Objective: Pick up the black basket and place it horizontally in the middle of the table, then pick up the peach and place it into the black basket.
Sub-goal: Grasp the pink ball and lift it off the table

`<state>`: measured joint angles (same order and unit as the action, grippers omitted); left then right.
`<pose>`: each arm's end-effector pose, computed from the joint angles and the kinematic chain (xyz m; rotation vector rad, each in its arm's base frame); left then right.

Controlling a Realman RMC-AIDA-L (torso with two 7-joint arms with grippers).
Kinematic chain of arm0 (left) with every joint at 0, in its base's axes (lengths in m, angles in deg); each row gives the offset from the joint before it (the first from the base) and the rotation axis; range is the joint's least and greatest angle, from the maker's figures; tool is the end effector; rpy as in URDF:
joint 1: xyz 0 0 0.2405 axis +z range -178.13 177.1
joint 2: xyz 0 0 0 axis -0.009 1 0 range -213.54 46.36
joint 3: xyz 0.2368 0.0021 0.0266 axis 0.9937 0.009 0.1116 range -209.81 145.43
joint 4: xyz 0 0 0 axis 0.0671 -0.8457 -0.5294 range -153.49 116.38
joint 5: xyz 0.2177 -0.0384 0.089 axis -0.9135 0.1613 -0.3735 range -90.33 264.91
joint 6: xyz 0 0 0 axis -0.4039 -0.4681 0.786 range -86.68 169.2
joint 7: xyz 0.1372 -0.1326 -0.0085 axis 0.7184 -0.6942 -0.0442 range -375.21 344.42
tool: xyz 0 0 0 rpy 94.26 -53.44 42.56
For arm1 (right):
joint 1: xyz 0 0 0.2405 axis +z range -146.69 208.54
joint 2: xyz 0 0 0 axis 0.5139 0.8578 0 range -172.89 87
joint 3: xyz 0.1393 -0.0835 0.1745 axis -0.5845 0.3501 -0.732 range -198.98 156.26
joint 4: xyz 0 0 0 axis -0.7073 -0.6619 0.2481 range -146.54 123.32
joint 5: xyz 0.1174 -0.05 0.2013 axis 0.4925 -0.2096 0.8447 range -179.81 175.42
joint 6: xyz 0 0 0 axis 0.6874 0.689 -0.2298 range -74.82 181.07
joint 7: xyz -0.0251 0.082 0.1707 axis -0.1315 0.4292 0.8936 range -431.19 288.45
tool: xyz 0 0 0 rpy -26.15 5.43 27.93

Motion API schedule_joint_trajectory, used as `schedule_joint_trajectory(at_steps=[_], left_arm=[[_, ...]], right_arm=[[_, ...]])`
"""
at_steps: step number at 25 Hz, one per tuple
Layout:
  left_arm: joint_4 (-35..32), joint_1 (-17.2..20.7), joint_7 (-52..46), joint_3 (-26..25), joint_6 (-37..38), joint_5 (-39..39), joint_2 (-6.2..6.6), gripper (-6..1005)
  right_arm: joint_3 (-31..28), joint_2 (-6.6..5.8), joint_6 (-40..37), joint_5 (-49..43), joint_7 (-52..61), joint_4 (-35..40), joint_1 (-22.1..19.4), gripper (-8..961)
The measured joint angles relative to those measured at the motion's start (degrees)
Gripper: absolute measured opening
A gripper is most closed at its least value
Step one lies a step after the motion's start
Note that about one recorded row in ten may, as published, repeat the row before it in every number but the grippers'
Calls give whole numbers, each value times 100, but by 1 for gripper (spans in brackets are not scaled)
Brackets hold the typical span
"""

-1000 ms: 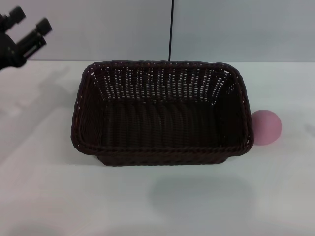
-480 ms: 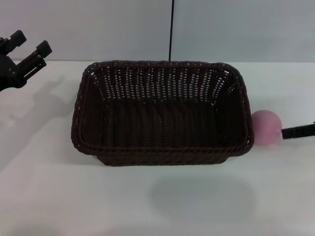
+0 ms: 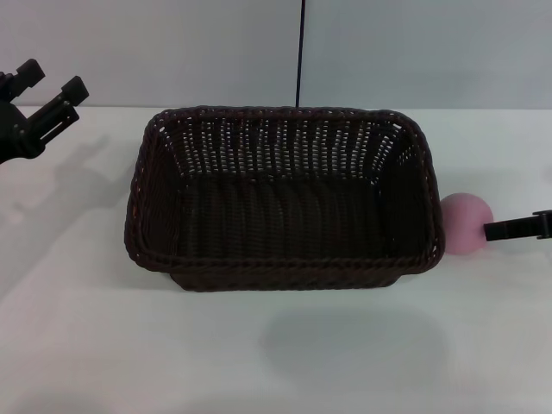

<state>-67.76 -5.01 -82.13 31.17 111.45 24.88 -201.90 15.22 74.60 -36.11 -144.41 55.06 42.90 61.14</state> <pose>-0.2950 0.3493 0.0502 -2.0153 -0.5950 -0.9340 0.3112 0.3647 0.0241 -2.3748 1.5100 0.1283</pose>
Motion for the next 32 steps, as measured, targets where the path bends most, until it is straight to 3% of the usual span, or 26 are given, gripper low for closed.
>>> schedule_joint_trajectory(at_steps=[7, 13, 24, 29, 32], left_arm=[[93, -12, 3, 0, 0, 0, 1, 737], [212, -33, 13, -4, 4, 0, 8, 736], [247, -66, 38, 50, 29, 4, 3, 734], [329, -79, 49, 53, 27, 2, 1, 732], [377, -85, 51, 57, 28, 2, 0, 730]], right_arm=[[5, 3, 251, 66, -34, -162, 62, 410], [7, 5, 137, 211, -38, -130, 81, 380], [122, 5, 146, 217, -48, -210, 134, 450], [148, 5, 365, 162, -38, -274, 134, 586], [147, 5, 423, 153, -30, -283, 108, 555]])
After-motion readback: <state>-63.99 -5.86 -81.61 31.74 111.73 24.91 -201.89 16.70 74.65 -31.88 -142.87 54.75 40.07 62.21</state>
